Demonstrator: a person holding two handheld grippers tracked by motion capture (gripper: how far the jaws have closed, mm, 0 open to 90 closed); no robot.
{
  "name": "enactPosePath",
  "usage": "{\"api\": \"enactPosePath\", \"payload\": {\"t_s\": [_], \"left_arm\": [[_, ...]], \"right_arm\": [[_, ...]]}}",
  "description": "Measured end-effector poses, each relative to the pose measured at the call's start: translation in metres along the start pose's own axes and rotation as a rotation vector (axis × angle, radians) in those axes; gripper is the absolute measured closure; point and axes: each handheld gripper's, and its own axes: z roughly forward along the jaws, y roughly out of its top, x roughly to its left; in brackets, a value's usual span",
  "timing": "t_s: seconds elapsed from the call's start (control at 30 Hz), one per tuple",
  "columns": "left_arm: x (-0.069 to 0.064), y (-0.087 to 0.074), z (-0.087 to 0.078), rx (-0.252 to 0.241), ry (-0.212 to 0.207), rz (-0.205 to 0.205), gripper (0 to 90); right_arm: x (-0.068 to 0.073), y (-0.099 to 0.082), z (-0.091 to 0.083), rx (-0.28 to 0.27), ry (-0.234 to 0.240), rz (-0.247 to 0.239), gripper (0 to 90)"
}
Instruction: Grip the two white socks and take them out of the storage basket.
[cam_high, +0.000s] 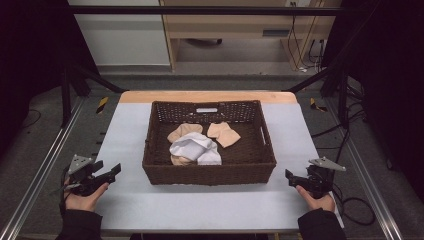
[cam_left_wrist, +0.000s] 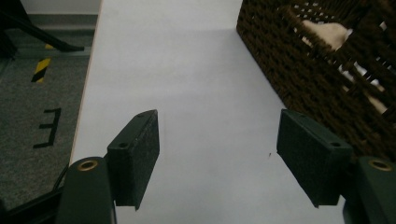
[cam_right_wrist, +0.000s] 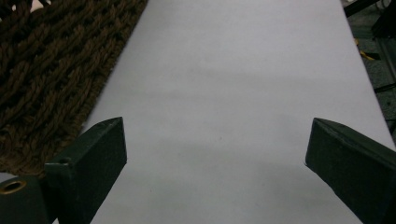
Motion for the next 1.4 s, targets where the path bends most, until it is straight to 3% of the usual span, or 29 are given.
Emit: {"api": "enactPosePath", "payload": {"t_s": [0.33,0.53,0.87,1.4], "left_arm": [[-0.005,0.012,-0.01,-0.062,0.001,-0.028,38.1],[-0.014,0.023,-0.014,-0.101,-0.021,-0.015,41.4],[-0.026,0.035,-0.016,-0.123,-0.045,-0.003,41.5],[-0.046,0.073,-0.015,-0.19,-0.087,0.017,41.5]], "right_arm": [[0.003,0.002,-0.003,-0.042,-0.003,-0.012,5.7],[0.004,0.003,-0.003,-0.041,-0.012,-0.023,6.3],[0.005,0.002,-0.001,-0.023,-0.02,-0.041,6.8],[0.006,0.002,-0.001,-0.024,-0.027,-0.047,8.0]]}}
